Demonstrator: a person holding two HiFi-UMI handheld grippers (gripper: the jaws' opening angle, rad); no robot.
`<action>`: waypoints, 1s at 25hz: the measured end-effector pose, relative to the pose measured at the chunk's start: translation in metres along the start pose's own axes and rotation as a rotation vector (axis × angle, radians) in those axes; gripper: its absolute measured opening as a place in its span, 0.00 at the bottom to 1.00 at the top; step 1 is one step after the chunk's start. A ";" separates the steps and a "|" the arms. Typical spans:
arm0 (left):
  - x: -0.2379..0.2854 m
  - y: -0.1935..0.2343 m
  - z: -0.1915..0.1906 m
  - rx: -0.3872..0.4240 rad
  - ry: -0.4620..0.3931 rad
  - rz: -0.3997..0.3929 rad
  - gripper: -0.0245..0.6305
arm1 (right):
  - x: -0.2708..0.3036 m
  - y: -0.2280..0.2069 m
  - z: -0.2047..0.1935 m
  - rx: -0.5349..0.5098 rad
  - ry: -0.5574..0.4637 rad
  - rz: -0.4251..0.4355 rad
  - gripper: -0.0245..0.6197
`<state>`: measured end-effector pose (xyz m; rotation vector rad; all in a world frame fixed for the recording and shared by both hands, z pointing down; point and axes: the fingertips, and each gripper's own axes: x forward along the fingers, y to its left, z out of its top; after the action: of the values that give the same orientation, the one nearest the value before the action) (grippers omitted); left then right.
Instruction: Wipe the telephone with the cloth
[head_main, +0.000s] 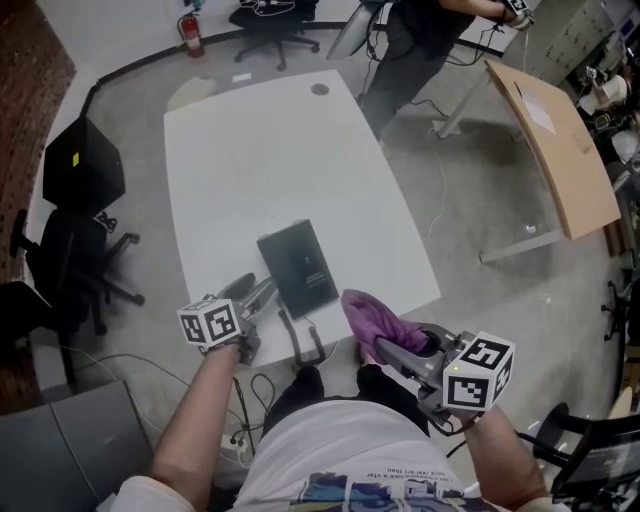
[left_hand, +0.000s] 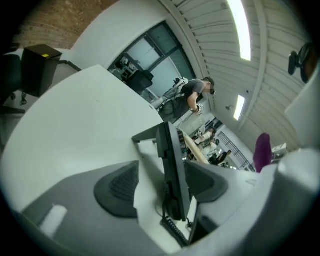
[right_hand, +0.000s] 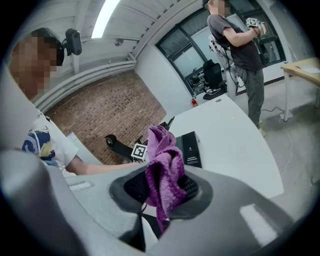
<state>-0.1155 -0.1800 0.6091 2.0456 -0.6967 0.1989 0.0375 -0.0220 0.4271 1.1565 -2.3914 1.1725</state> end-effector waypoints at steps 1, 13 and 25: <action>-0.007 0.001 0.003 0.008 -0.020 0.014 0.50 | 0.000 -0.001 0.000 -0.015 -0.002 -0.007 0.17; -0.108 -0.100 0.008 0.245 -0.232 0.136 0.42 | -0.023 -0.012 0.000 -0.306 0.052 0.062 0.17; -0.131 -0.301 -0.144 0.365 -0.296 0.309 0.30 | -0.098 -0.022 -0.057 -0.529 0.159 0.320 0.17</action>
<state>-0.0394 0.1122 0.4156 2.3301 -1.2383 0.2137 0.1111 0.0664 0.4264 0.5111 -2.5870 0.6029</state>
